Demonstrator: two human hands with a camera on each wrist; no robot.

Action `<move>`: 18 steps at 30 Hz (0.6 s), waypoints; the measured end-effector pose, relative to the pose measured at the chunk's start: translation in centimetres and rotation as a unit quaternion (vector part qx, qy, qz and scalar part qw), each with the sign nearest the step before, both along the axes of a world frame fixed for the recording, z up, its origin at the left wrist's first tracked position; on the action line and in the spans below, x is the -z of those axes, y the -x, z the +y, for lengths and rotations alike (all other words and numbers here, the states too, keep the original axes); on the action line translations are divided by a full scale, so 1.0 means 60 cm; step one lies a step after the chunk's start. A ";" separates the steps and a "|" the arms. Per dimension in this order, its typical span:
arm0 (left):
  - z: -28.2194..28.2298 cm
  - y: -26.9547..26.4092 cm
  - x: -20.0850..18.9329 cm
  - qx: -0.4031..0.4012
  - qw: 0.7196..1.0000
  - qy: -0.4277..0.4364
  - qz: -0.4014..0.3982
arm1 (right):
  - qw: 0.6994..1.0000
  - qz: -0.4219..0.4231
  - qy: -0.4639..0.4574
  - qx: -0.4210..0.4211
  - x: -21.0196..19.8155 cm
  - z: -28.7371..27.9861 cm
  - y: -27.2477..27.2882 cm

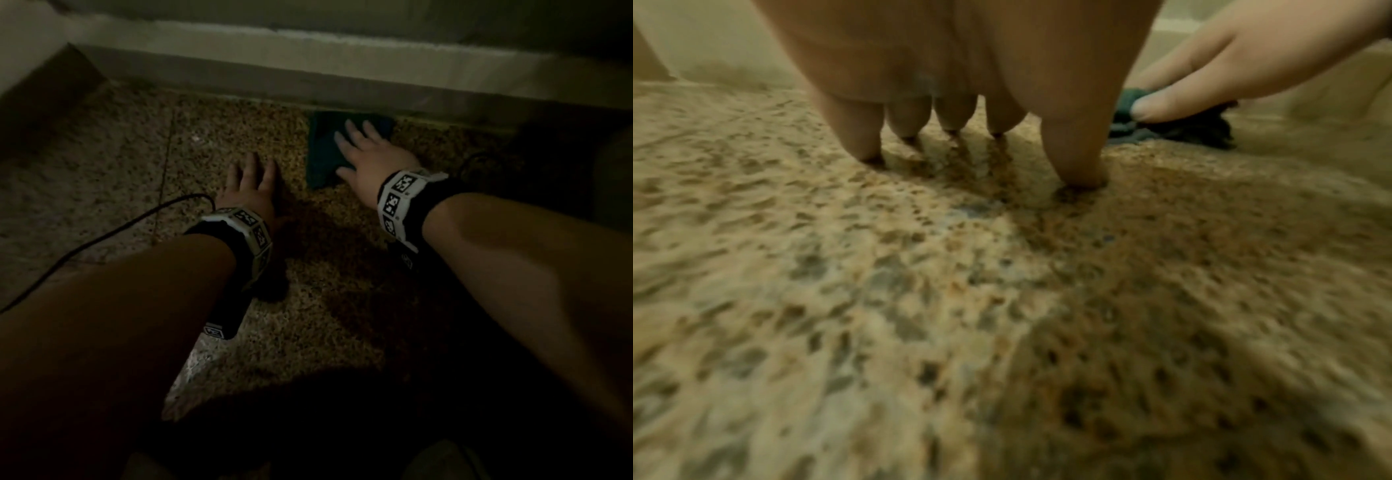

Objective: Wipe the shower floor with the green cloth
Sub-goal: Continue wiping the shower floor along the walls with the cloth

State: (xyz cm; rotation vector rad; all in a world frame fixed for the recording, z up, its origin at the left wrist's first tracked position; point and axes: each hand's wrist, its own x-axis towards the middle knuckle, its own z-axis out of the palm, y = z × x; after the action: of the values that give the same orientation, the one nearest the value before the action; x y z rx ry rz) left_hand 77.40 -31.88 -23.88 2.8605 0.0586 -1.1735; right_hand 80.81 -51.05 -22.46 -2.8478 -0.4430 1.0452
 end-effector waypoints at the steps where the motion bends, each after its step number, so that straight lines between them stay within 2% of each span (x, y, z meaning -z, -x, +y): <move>1: 0.000 0.000 -0.002 0.001 1.000 0.003 0.001 | 1.000 0.006 0.000 0.000 -0.002 -0.004 0.011; 5: -0.014 -0.004 -0.012 -0.002 1.000 -0.004 0.012 | 0.998 0.018 0.040 -0.035 -0.004 -0.038 0.088; 9: -0.030 -0.012 -0.013 0.011 1.000 -0.010 0.015 | 0.997 0.030 0.064 -0.024 0.001 -0.059 0.136; 14: -0.050 -0.027 -0.021 0.027 0.997 -0.053 0.046 | 0.999 -0.008 0.041 0.026 0.004 -0.048 0.114; 18: -0.062 -0.020 -0.027 0.033 0.997 -0.065 0.039 | 0.993 -0.008 0.022 0.116 0.003 -0.038 0.032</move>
State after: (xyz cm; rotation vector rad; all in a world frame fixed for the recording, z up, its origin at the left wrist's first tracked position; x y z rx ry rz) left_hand 78.61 -35.62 -22.25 2.9474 0.0469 -1.3429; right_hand 78.91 -53.31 -22.62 -2.8584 -0.0880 1.0004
